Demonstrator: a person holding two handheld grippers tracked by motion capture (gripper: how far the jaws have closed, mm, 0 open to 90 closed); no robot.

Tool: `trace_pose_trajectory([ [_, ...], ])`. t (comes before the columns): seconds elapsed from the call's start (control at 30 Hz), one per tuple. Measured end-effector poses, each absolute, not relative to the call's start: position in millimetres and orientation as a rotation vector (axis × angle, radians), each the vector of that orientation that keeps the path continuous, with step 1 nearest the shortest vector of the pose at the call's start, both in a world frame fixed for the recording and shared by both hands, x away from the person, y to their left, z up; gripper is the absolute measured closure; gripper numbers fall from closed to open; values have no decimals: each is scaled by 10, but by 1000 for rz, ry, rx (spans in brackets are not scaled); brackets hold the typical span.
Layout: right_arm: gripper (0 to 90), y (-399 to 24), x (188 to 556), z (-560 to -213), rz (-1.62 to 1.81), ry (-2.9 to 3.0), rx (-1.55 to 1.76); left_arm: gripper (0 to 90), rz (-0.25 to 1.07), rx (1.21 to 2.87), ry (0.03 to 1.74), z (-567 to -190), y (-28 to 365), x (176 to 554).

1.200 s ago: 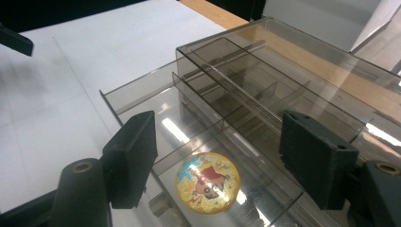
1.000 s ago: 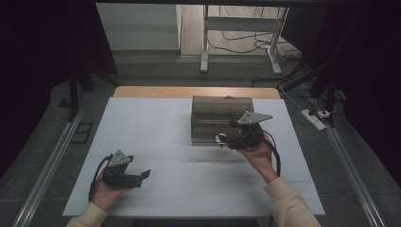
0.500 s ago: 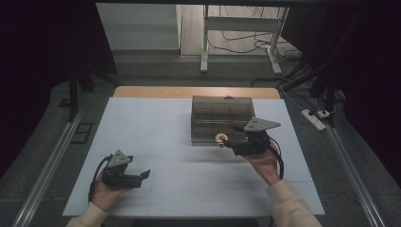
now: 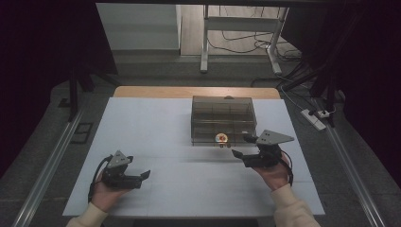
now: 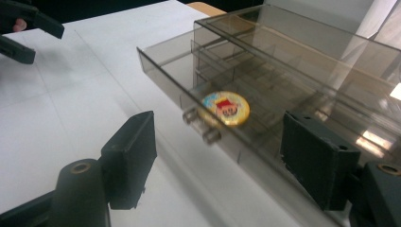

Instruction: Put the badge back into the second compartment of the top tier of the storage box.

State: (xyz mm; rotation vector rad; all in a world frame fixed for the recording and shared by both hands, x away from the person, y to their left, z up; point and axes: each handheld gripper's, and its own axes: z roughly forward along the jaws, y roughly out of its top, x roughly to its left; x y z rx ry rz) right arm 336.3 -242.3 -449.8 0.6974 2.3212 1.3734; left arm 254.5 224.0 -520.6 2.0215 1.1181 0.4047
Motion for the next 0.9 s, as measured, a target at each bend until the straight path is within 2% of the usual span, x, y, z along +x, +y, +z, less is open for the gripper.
trace_pose_trajectory([
  [0.43,272,-2854,3126,-4726,1336,2314,769,102,404,2025,1114,-5209,2229,2542],
  [0.9,273,-3185,3159,-4948,1232,2323,856,102,403,2027,1117,-5212,2224,2544],
])
